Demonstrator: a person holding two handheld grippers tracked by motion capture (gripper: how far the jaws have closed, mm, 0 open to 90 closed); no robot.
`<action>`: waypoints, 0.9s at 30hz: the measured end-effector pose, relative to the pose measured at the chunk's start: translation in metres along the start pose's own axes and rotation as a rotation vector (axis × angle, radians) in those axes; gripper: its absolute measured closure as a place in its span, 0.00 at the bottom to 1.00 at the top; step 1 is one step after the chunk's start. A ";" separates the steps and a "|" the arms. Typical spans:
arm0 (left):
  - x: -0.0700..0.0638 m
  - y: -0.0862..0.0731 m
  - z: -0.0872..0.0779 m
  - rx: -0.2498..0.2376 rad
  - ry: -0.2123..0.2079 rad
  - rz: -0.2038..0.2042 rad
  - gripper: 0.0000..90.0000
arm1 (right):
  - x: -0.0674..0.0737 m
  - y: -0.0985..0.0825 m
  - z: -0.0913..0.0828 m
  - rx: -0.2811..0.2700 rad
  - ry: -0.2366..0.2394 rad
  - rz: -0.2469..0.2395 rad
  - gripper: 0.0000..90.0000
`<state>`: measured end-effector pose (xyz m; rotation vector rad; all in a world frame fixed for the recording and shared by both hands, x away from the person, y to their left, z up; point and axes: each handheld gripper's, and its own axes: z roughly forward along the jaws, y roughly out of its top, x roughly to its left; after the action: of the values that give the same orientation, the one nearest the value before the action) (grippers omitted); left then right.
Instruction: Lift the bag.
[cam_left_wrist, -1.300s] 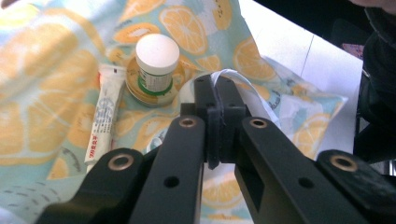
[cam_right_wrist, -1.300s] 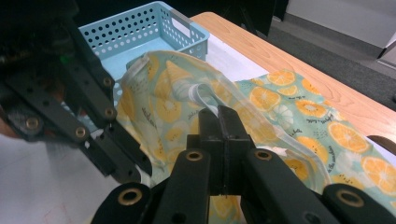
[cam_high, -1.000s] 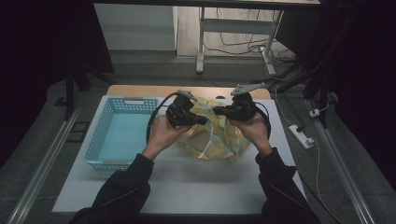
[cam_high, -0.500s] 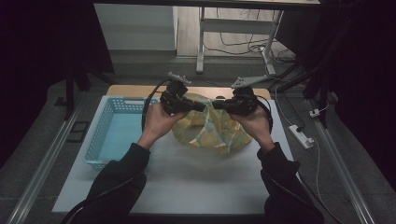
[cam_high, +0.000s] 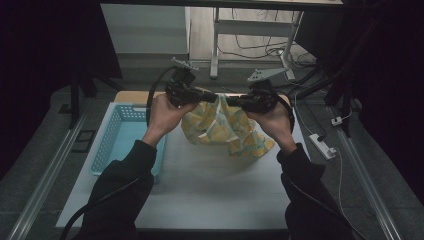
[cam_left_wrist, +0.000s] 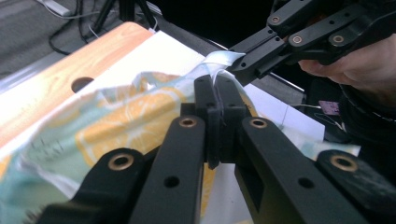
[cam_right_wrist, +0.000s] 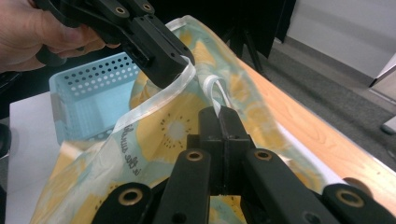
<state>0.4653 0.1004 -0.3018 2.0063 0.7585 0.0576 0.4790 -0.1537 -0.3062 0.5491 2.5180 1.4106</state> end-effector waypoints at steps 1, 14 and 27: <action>0.000 0.003 -0.002 -0.006 0.003 0.002 1.00 | 0.000 0.003 -0.001 -0.002 -0.003 -0.004 1.00; -0.007 0.031 -0.027 -0.071 0.044 0.019 1.00 | 0.006 0.041 -0.023 -0.039 -0.032 -0.042 1.00; -0.014 0.049 -0.050 -0.137 0.078 0.037 1.00 | 0.010 0.072 -0.042 -0.079 -0.063 -0.065 1.00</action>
<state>0.4611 0.1143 -0.2322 1.8967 0.7468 0.2051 0.4707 -0.1479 -0.2233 0.4847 2.3981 1.4392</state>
